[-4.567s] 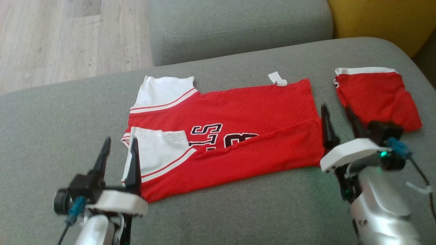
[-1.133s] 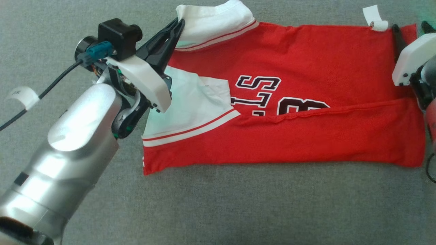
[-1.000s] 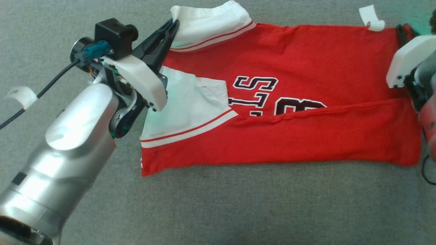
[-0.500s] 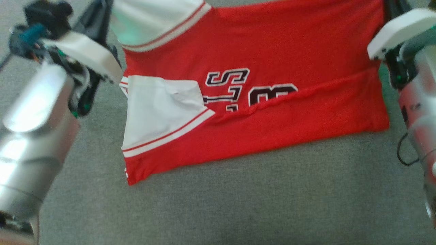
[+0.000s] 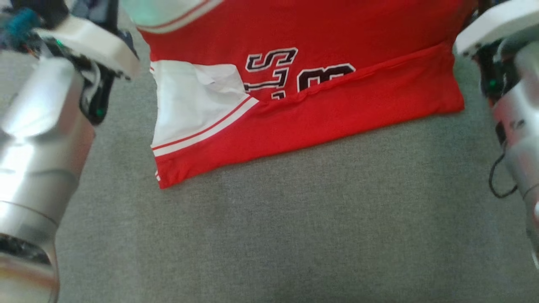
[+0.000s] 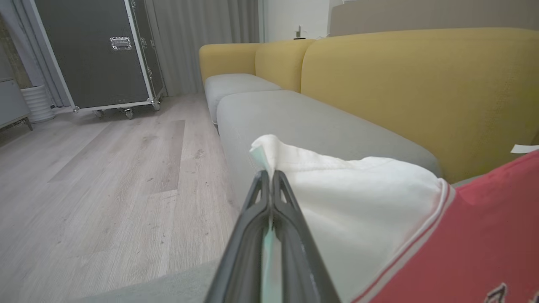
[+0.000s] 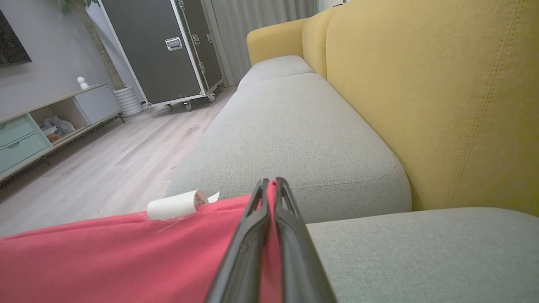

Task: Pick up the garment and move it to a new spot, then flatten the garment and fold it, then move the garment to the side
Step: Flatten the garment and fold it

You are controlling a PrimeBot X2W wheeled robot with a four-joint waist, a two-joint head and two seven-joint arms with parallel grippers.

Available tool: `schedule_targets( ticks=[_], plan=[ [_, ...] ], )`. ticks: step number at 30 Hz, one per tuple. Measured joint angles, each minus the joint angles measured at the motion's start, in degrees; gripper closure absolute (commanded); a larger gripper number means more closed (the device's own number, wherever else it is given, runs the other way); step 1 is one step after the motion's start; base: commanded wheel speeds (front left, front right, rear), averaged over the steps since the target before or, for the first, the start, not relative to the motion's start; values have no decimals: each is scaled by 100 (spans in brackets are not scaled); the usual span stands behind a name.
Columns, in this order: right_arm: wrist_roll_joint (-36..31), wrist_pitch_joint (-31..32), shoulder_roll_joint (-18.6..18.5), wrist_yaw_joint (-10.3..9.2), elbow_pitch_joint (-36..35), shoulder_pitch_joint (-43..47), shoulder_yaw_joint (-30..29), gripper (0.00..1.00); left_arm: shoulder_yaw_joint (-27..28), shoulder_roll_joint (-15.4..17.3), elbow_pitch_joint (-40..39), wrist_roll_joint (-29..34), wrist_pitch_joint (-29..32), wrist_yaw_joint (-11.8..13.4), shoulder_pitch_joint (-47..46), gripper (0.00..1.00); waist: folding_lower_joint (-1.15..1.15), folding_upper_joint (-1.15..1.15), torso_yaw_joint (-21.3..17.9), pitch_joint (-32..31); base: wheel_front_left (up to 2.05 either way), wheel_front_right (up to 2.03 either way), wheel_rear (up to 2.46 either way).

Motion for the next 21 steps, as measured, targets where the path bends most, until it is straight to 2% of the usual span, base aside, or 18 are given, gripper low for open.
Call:
schedule_targets(
  ticks=[4, 6, 8, 15, 21],
  plan=[
    [299, 9, -90, 0, 11, 347, 286, 100, -259, -9, 25, -40, 35, -74, 344, 100, 0, 0, 49, -211, 0, 0, 0],
    [327, 59, -198, 0, 45, 504, 490, 100, -315, -13, -166, -474, 194, -112, 647, 100, 0, 0, 67, -321, 0, 0, 0],
    [428, 133, -281, 0, 85, 626, 628, 100, -606, 88, -506, -688, 364, -116, 939, 100, -1, 0, 87, -431, 0, 0, 0],
    [772, 766, -527, 0, 26, 1073, 1348, 100, -1396, 910, -1759, -1522, 1127, -115, 1719, 100, -1, 0, 149, -790, 0, 0, 0],
    [860, 1150, -917, 0, -75, 1315, 2080, 100, -1896, 1394, -2543, -1763, 1627, -116, 2184, 100, -1, 0, 204, -893, 0, 0, 0]
  ],
)
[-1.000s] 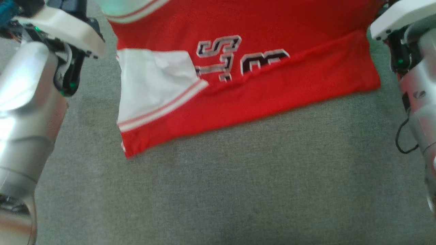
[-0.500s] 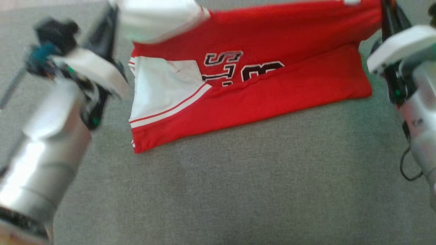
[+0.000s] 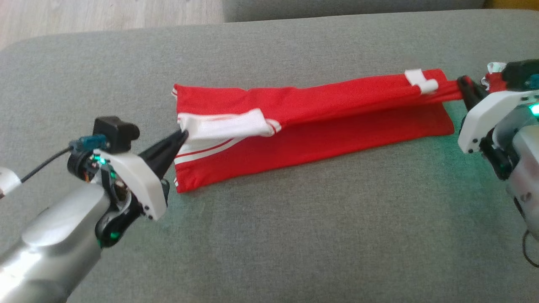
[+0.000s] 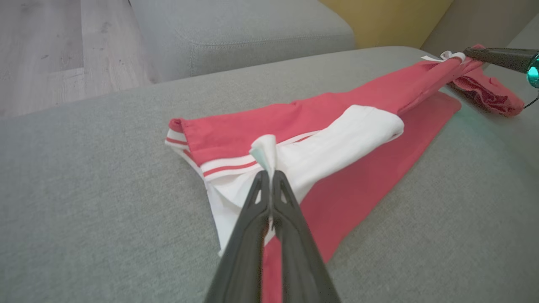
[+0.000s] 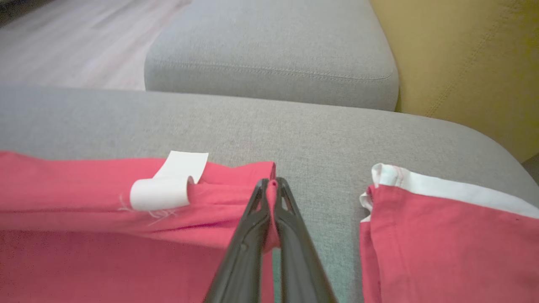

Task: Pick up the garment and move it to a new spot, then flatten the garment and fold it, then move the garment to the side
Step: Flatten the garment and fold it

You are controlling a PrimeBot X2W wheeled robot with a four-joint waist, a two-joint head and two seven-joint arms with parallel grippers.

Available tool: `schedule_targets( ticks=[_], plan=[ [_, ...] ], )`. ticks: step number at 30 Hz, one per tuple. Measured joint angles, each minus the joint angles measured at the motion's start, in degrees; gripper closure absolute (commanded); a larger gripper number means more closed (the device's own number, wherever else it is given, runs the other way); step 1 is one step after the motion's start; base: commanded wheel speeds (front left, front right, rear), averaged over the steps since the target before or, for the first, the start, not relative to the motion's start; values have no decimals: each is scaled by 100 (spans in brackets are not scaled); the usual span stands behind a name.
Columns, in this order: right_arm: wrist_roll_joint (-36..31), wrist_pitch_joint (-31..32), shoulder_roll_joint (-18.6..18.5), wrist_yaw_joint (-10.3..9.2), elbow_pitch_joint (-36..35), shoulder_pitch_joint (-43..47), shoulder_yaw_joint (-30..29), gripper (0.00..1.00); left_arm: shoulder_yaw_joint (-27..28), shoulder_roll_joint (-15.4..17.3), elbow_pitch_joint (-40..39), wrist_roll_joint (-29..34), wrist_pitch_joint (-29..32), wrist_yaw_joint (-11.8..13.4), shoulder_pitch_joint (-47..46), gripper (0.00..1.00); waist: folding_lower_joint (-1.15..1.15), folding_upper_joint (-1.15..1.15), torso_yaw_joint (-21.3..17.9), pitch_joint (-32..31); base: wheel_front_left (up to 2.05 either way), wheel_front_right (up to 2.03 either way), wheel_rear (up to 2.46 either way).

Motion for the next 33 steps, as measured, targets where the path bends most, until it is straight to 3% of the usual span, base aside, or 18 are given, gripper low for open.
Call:
schedule_targets(
  ticks=[13, 14, 15, 16, 17, 24, 33],
  plan=[
    [-62, 545, -353, 0, -144, -16, 1414, 100, -521, 237, -434, -54, 795, 1, 76, 100, 1, 0, -44, 99, 0, 0, 0],
    [-18, 572, -350, 0, -135, -33, 1474, 96, -542, 234, -436, -55, 844, 1, 76, 100, 1, 0, -56, 109, 0, 0, 0],
    [4, 571, -350, 0, -124, -56, 1536, 0, -546, 233, -436, -55, 860, 2, 76, 100, 1, 0, -67, 116, 0, 0, 0],
    [37, 625, -346, 0, -100, -81, 1575, 0, -545, 226, -436, -55, 855, 13, 76, 65, 1, 0, -79, 119, 0, 0, 0],
    [65, 679, -346, 0, -88, -98, 1639, 0, -543, 222, -436, -55, 838, 57, 76, 0, 1, 0, -91, 120, 0, 0, 0],
    [294, 526, -344, 0, 78, -139, 1703, 0, -349, 172, -375, -9, 327, 328, 77, 0, 1, 0, -155, 54, 0, 0, 0],
    [1027, -861, -105, 0, 19, -515, 954, 0, 639, -134, -244, 43, -1596, 918, 85, 0, 1, 0, -262, -277, 0, 0, 0]
  ],
)
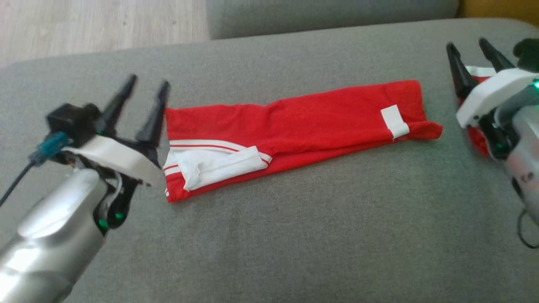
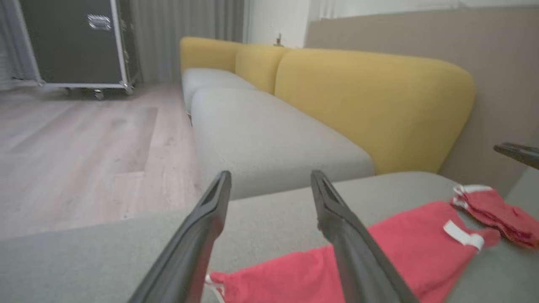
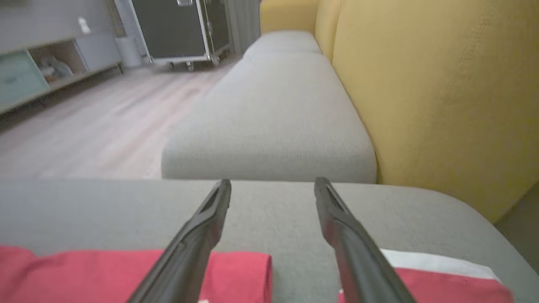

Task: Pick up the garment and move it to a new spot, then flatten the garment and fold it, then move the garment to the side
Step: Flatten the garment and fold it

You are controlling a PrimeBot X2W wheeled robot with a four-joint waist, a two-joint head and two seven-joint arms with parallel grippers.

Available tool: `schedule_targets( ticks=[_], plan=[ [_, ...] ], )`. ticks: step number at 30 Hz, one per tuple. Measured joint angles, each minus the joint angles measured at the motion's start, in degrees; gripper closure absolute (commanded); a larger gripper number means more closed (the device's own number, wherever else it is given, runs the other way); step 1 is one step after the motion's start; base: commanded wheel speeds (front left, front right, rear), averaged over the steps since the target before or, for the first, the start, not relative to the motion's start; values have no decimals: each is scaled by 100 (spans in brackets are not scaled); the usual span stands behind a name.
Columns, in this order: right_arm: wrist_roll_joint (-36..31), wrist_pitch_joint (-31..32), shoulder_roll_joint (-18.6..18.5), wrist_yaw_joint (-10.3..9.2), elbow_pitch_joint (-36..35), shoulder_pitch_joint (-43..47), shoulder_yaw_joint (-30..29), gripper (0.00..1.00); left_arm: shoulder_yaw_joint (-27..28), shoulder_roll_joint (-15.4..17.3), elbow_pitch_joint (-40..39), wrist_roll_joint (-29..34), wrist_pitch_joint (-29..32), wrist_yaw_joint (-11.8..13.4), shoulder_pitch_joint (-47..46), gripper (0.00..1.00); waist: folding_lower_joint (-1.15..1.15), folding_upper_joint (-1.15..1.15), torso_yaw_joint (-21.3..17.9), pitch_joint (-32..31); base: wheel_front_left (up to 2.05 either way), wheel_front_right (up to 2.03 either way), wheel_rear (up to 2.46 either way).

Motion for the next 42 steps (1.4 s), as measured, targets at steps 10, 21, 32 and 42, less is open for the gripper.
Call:
schedule_targets(
  ticks=[10, 21, 32, 42],
  plan=[
    [-736, -310, 280, 0, -1555, 352, -2342, 0, 2003, -698, -541, 1203, -220, 650, 1077, 0, 0, 0, -69, -443, 0, 0, 0],
    [-3300, -310, 2023, 0, -3319, 3480, -4509, 0, 3446, -2012, -773, 2865, -224, 179, 2978, 0, 0, 0, -50, -579, 0, 0, 0],
    [-3999, -310, 2228, 0, -2991, 3552, -4815, 0, 4281, -2662, -516, 3639, -225, -609, 3230, 0, 0, 0, -30, -212, 0, 0, 0],
    [-4812, -22, 2225, 0, -1189, 2130, -6247, 0, 4272, -2842, -272, 3901, -225, -818, 2750, 0, 1, 0, 234, 284, 0, 0, 0]
  ],
)
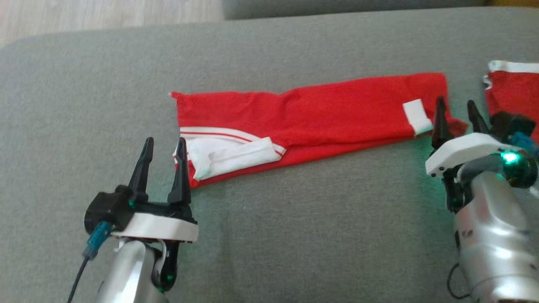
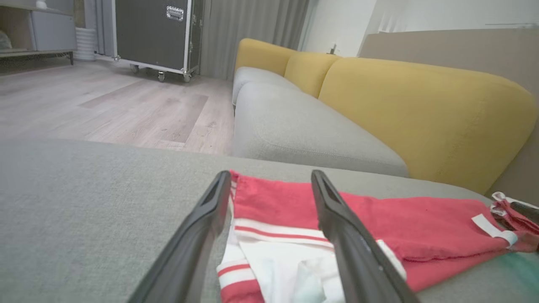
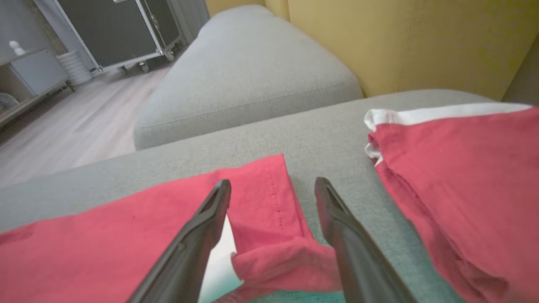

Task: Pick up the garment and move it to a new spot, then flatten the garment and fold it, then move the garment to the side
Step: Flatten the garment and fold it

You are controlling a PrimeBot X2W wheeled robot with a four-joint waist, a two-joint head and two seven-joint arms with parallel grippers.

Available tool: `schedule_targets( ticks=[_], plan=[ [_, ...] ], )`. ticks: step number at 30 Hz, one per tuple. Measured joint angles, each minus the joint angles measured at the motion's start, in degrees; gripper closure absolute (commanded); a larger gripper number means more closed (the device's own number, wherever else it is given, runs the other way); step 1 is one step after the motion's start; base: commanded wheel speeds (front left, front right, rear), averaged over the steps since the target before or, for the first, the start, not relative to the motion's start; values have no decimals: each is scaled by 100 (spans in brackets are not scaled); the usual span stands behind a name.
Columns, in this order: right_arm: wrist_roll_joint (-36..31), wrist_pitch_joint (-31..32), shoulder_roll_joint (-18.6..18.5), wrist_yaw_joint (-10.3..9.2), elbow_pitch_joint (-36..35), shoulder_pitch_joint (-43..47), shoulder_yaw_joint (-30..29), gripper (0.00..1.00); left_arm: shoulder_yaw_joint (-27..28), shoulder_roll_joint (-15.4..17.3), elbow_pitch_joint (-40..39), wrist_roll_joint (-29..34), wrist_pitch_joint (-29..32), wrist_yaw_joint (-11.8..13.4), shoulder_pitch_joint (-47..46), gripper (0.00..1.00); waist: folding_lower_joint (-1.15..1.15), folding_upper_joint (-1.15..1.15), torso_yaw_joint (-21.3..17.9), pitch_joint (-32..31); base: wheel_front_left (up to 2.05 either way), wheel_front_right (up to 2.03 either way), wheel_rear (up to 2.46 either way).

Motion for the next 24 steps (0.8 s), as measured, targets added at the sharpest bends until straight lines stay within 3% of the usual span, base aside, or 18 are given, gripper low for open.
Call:
schedule_targets(
  ticks=[7, 14, 15, 16, 24],
  plan=[
    [-713, 90, -126, 0, 1066, -493, -950, 0, -26, -42, 152, 51, 0, -49, -177, 0, 0, 0, 269, 303, 0, 0, 0],
    [-1229, 33, -130, 0, 1624, -722, -1521, 0, -33, -57, 154, 51, 0, -56, -214, 0, -1, 0, 362, 357, 0, 0, 0],
    [-1280, 32, -130, 0, 1681, -755, -1556, 23, -32, -59, 162, 51, 1, -56, -214, 0, -1, 0, 360, 350, 0, 0, 0],
    [-1326, 30, -130, 0, 1730, -781, -1582, 100, -32, -60, 167, 51, 0, -56, -214, 0, -1, 0, 353, 343, 0, 0, 0],
    [-1514, -170, -70, 0, 1835, -792, -1750, 100, 11, -64, 191, 89, 1, -76, -209, 0, -1, 0, 219, 188, 0, 0, 0]
  ],
)
